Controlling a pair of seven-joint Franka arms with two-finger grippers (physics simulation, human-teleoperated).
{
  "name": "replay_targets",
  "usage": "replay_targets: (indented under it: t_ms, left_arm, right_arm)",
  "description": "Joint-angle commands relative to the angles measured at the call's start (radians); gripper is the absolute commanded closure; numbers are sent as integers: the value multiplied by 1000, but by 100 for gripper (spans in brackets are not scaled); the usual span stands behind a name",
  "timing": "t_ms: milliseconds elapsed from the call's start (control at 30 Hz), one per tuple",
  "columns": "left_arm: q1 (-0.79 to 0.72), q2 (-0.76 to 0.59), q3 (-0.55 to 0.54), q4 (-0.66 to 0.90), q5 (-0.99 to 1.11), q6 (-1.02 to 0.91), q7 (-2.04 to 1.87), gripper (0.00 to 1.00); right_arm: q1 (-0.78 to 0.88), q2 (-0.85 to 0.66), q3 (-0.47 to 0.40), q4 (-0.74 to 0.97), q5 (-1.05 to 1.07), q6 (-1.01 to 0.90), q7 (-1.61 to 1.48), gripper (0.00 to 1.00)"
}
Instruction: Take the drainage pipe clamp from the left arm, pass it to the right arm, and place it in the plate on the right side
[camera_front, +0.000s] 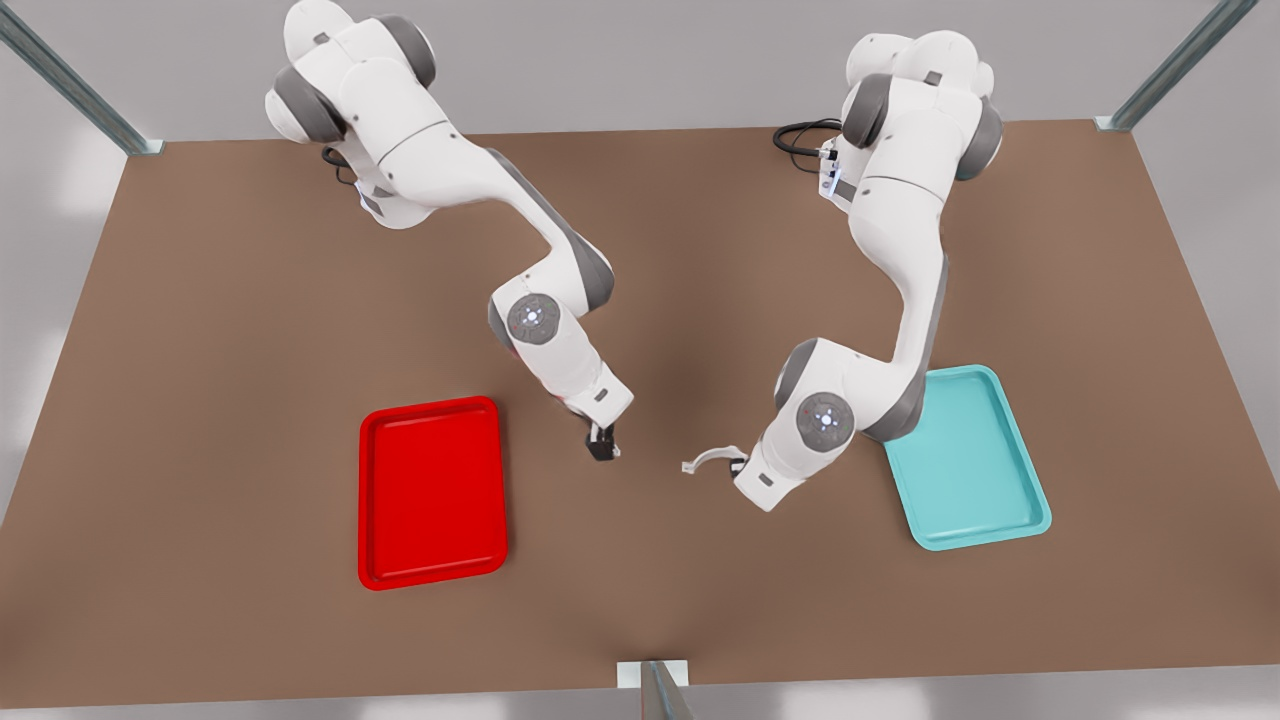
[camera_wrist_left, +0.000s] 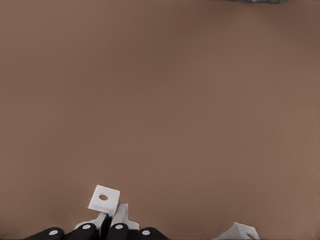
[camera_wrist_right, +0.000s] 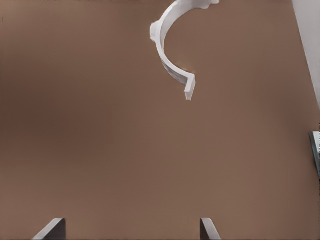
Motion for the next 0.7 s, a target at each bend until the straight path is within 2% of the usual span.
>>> replay_targets:
  t_ms: [0, 200, 500, 667]
  left_arm:
    - [-19, 7, 0, 27, -5, -94, -799, 79]
    - [-100, 59, 1, 125, -58, -103, -896, 79]
    - [-115, 61, 4, 139, -59, -120, -904, 79]
    - [-115, 59, 1, 139, -67, -129, -901, 79]
  right_arm:
    - [17, -5, 10, -28, 17, 225, -439, 0]
    - [62, -8, 17, -63, 20, 319, -384, 0]
    - [35, 1, 17, -111, 15, 391, -371, 0]
    - [34, 55, 17, -68, 18, 408, -370, 0]
